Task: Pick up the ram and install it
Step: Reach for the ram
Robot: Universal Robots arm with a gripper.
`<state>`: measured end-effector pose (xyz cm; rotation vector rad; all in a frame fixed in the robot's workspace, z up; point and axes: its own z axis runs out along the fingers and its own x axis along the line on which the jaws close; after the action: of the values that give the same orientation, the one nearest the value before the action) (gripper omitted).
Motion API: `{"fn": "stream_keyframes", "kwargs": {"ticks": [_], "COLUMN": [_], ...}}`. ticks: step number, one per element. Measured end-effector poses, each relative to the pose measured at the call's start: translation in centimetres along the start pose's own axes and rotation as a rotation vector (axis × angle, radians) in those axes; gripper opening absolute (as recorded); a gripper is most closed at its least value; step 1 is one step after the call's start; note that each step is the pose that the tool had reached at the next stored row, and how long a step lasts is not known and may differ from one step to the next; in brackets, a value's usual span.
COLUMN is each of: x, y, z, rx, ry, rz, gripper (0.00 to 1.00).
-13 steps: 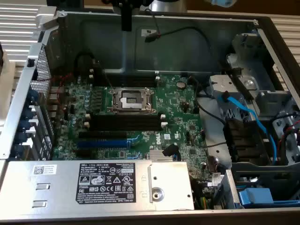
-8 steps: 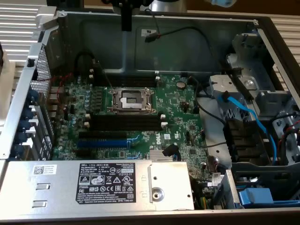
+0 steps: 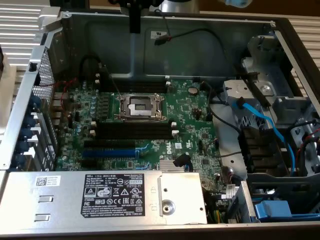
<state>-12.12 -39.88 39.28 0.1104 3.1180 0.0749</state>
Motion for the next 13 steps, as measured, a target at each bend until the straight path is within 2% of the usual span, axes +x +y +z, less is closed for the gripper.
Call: {"fn": "stream_keyframes", "kwargs": {"ticks": [2,4,13], "x": [0.1,0.7,4.3], "y": [0.01,0.07,0.15], "z": [-0.2,-0.81,-1.65], "rx": [0.0001,0.0002,0.0008], "ry": [0.0005,0.002,0.0064], "rz": [0.0,-0.001,-0.001], "gripper": [0.1,0.1,0.1]}}
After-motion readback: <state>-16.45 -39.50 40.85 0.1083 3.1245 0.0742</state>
